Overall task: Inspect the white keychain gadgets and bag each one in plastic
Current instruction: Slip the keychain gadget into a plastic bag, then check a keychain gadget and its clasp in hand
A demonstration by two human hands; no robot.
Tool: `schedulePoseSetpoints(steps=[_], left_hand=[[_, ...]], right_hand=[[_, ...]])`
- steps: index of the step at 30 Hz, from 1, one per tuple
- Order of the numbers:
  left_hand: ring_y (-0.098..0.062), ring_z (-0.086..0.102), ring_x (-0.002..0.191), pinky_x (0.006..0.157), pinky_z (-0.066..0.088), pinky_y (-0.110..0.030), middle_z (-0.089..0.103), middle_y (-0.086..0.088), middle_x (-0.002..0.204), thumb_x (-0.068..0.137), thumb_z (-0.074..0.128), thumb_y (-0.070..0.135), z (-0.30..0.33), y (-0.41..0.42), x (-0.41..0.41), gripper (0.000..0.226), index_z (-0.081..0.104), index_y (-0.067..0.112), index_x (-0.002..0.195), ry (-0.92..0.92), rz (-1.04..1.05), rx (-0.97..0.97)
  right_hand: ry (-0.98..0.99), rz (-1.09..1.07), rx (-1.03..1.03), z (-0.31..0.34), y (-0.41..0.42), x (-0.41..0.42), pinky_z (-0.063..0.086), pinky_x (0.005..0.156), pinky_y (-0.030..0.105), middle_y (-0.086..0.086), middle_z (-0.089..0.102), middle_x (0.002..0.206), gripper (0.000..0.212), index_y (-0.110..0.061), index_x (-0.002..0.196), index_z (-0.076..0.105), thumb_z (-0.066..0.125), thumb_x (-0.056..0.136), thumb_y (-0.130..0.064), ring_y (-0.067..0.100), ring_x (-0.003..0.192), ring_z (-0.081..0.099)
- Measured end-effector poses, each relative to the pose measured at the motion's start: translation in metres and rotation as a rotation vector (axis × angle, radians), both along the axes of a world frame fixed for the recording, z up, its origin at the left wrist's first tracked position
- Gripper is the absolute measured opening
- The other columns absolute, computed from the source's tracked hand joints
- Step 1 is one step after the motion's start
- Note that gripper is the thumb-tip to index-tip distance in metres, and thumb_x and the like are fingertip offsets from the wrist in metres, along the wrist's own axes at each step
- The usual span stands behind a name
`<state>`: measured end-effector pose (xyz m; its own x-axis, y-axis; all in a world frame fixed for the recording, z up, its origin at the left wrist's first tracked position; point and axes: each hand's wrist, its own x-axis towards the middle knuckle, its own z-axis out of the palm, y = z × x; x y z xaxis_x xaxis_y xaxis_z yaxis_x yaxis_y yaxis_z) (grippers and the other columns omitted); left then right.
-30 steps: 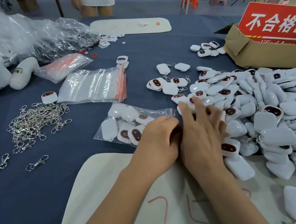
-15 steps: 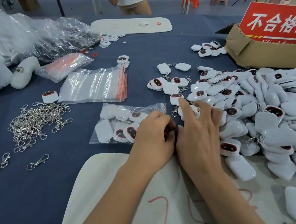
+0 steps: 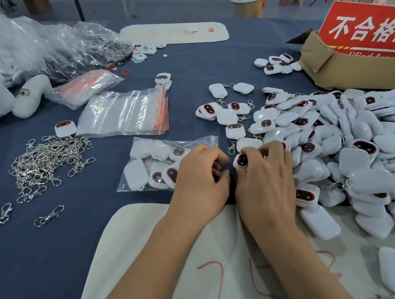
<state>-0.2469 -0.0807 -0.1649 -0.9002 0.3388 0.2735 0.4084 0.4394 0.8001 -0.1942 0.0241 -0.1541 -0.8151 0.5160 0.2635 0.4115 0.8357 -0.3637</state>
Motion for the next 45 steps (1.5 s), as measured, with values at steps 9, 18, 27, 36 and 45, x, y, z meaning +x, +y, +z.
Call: schedulePoseSetpoints(steps=[9, 18, 27, 36, 45], left_hand=[[-0.009, 0.064, 0.080, 0.074, 0.051, -0.015, 0.069, 0.005, 0.093, 0.086, 0.068, 0.000, 0.002, -0.001, 0.000, 0.019, 0.071, 0.017, 0.095, -0.074, 0.030, 0.106], [-0.011, 0.071, 0.079, 0.074, 0.057, -0.023, 0.077, 0.003, 0.085, 0.097, 0.069, 0.014, 0.014, -0.009, -0.005, 0.008, 0.077, 0.012, 0.097, -0.257, -0.055, 0.411], [-0.022, 0.064, 0.070, 0.069, 0.059, -0.054, 0.071, -0.019, 0.082, 0.095, 0.074, 0.019, 0.016, -0.011, -0.004, 0.011, 0.077, 0.010, 0.090, -0.361, -0.028, 0.483], [-0.012, 0.058, 0.055, 0.049, 0.049, -0.024, 0.068, -0.021, 0.074, 0.096, 0.072, 0.017, 0.015, -0.012, -0.004, 0.015, 0.075, 0.004, 0.090, -0.367, 0.008, 0.458], [-0.012, 0.054, 0.052, 0.045, 0.046, -0.021, 0.061, -0.014, 0.064, 0.097, 0.070, 0.013, 0.018, -0.012, -0.003, 0.014, 0.074, 0.000, 0.091, -0.370, -0.044, 0.471]], right_hand=[[0.114, 0.109, -0.175, -0.001, 0.005, 0.004, 0.040, 0.084, 0.042, 0.008, 0.060, 0.110, 0.021, -0.010, 0.108, 0.062, 0.067, 0.098, -0.028, 0.032, 0.103, 0.056], [0.498, 0.398, -0.971, -0.005, 0.010, 0.001, 0.052, 0.059, 0.032, 0.001, 0.073, 0.082, 0.009, -0.021, 0.107, 0.064, 0.057, 0.107, -0.015, 0.017, 0.069, 0.067], [0.488, 0.433, -1.001, -0.011, 0.010, -0.001, 0.058, 0.061, 0.038, 0.002, 0.074, 0.098, 0.013, -0.019, 0.113, 0.068, 0.061, 0.104, -0.012, 0.031, 0.080, 0.074], [0.503, 0.455, -1.102, -0.009, 0.008, 0.000, 0.057, 0.050, 0.037, 0.013, 0.073, 0.088, 0.011, -0.012, 0.111, 0.067, 0.056, 0.107, -0.011, 0.034, 0.068, 0.074], [0.520, 0.415, -1.126, -0.009, 0.007, -0.001, 0.056, 0.049, 0.036, 0.006, 0.074, 0.082, 0.008, -0.011, 0.106, 0.066, 0.058, 0.107, -0.013, 0.034, 0.063, 0.073]])
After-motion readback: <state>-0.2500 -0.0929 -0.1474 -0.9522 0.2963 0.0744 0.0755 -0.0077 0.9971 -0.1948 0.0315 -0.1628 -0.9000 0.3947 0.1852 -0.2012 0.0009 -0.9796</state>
